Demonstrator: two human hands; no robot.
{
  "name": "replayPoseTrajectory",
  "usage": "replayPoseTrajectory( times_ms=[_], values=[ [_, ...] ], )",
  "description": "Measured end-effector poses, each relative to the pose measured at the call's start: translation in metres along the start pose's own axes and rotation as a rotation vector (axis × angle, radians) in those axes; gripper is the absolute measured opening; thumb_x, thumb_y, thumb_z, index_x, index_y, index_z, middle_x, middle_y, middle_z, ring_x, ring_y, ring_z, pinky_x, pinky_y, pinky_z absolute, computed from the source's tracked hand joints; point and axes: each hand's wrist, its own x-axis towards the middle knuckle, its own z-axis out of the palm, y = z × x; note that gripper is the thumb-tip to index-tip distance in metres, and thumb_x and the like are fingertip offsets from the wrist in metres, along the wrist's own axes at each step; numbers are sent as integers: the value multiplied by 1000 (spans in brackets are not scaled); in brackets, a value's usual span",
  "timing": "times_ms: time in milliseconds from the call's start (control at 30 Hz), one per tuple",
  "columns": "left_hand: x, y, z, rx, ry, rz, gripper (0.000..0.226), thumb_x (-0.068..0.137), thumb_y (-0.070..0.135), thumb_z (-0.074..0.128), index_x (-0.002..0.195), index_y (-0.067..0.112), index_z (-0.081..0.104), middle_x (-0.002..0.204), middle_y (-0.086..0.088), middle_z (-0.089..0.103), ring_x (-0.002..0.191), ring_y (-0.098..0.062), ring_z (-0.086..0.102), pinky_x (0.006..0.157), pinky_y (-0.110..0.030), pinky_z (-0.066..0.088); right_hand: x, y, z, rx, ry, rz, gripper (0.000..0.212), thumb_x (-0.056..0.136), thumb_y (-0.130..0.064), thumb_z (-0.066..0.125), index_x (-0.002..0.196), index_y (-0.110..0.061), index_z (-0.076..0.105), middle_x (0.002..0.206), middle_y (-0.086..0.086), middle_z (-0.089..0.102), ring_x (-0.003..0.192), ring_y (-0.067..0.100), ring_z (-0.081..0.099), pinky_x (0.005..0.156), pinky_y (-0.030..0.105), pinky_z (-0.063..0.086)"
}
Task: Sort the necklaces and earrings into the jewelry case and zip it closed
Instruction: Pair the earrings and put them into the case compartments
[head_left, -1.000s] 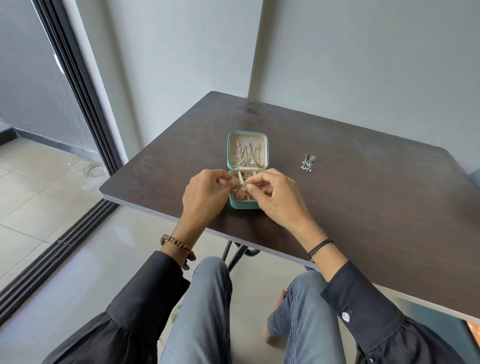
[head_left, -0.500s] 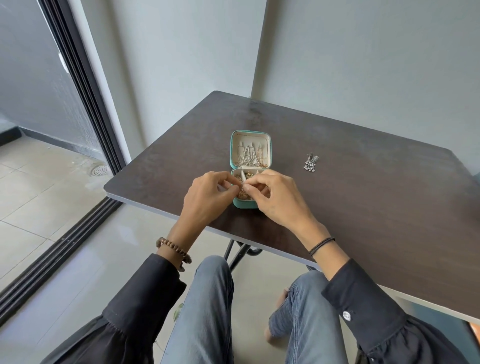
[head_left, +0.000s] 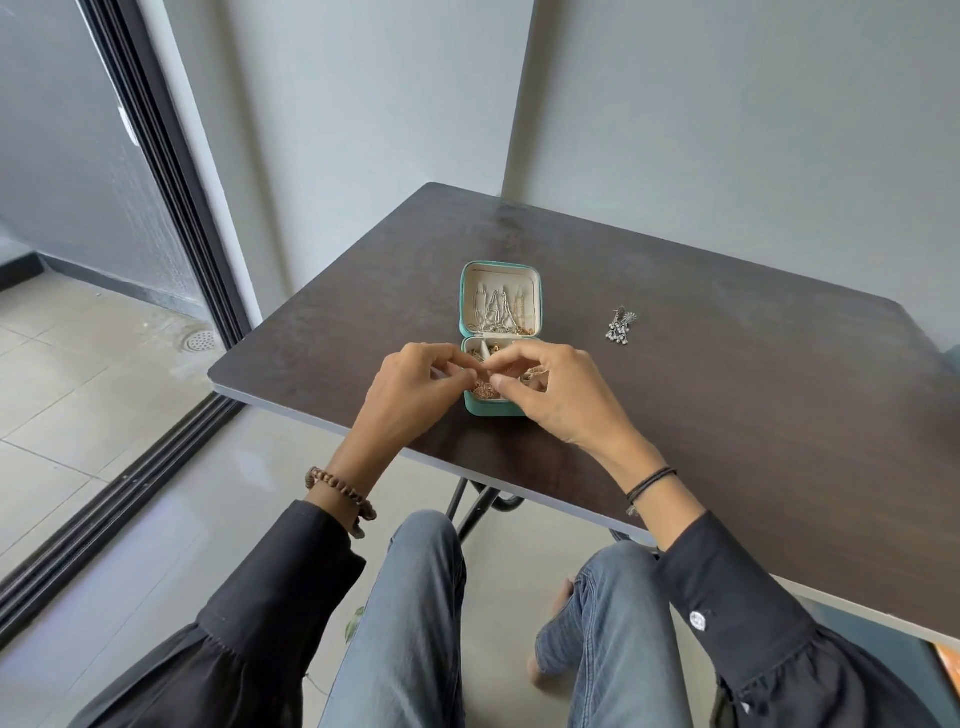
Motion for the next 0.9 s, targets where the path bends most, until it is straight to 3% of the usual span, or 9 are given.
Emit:
replayPoseTrajectory(
  times_ms=[167, 300, 367, 500, 667, 900],
  values=[
    [-2, 1, 1, -39, 59, -3, 16, 93, 21, 65, 99, 25, 79, 86, 2, 70, 77, -20, 68, 71, -45, 61, -2, -1, 4, 21, 73, -4, 11, 91, -15, 74, 98, -22, 79, 93, -16, 72, 66, -10, 59, 65, 6, 43],
    [1, 6, 4, 7, 100, 20, 17, 92, 21, 65, 99, 25, 79, 95, 2, 71, 80, -11, 61, 70, -37, 57, -3, 2, -1, 36, 102, 12, 10, 92, -21, 73, 99, -25, 78, 97, -13, 76, 75, -3, 66, 69, 10, 50],
    [3, 12, 6, 10, 109, 25, 17, 91, 19, 64, 98, 26, 79, 89, 8, 69, 78, -11, 61, 72, -39, 58, -5, 2, -5, 48, 117, 12, 10, 92, -21, 72, 100, -25, 78, 95, -13, 76, 80, 1, 68, 72, 15, 54],
    [6, 27, 12, 1, 102, 57, 19, 90, 20, 63, 97, 28, 79, 85, 14, 67, 79, -14, 67, 73, -42, 59, -10, 6, -18, 66, 153, -2, 9, 93, -19, 72, 99, -22, 78, 91, -15, 75, 84, -1, 68, 72, 13, 52],
    [23, 55, 31, 8, 58, 122, 19, 90, 22, 63, 99, 27, 79, 85, 14, 68, 79, -8, 66, 77, -33, 57, -11, 24, -45, 43, 232, 28, 9, 93, -17, 72, 98, -21, 78, 91, -16, 75, 86, -2, 68, 75, 6, 46],
    [66, 93, 73, 39, -68, 194, 20, 90, 14, 62, 101, 15, 79, 93, -3, 76, 90, -18, 69, 77, -28, 51, -1, 71, -87, -22, 298, 139, 8, 91, -20, 74, 97, -23, 78, 95, -14, 77, 88, 3, 70, 82, 11, 50]
  ],
)
